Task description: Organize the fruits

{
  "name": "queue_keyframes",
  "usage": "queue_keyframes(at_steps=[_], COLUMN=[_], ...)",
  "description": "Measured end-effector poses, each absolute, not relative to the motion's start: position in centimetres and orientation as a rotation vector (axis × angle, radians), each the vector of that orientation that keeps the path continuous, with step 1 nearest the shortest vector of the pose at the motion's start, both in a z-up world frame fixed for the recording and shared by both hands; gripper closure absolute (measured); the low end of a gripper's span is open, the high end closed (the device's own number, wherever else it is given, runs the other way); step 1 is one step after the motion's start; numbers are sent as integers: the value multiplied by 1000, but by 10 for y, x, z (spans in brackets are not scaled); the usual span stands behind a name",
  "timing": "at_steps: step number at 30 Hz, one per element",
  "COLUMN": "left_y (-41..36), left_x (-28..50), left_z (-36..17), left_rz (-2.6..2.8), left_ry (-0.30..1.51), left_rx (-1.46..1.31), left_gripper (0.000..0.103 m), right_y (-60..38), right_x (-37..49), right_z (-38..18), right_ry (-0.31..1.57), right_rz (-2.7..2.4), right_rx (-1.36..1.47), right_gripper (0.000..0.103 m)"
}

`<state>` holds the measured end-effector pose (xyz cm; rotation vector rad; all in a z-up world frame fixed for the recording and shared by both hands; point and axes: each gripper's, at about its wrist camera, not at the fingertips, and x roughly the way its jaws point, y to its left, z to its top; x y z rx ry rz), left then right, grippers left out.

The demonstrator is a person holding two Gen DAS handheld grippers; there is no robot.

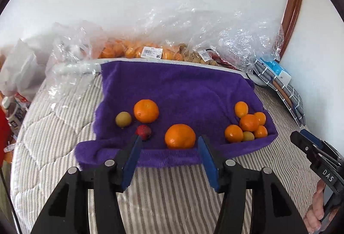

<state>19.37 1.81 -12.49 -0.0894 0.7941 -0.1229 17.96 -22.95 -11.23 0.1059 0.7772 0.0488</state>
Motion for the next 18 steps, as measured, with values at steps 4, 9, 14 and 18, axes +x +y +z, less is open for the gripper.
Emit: queue_keyframes(at_steps=[4,9,14,18], left_y=[23,29,28,26], left_x=[145,93,50,27], left_z=[-97,-75,-63,-55], left_rz=[-67,-32,-17,-14], left_ry=[739,703,671,648], left_rx=[-42,-48,-54,-67], left_gripper=[38,28,24,22], right_y=[-225,-214,-201,-198], right_x=[133,83,33,11], right_z=[-80,-53,-34,-24], right_ry=[758,740,665,653], right_rz=[47,22,46,43], right_rx=[116,95,38,34], right_gripper=[48,44,9,6])
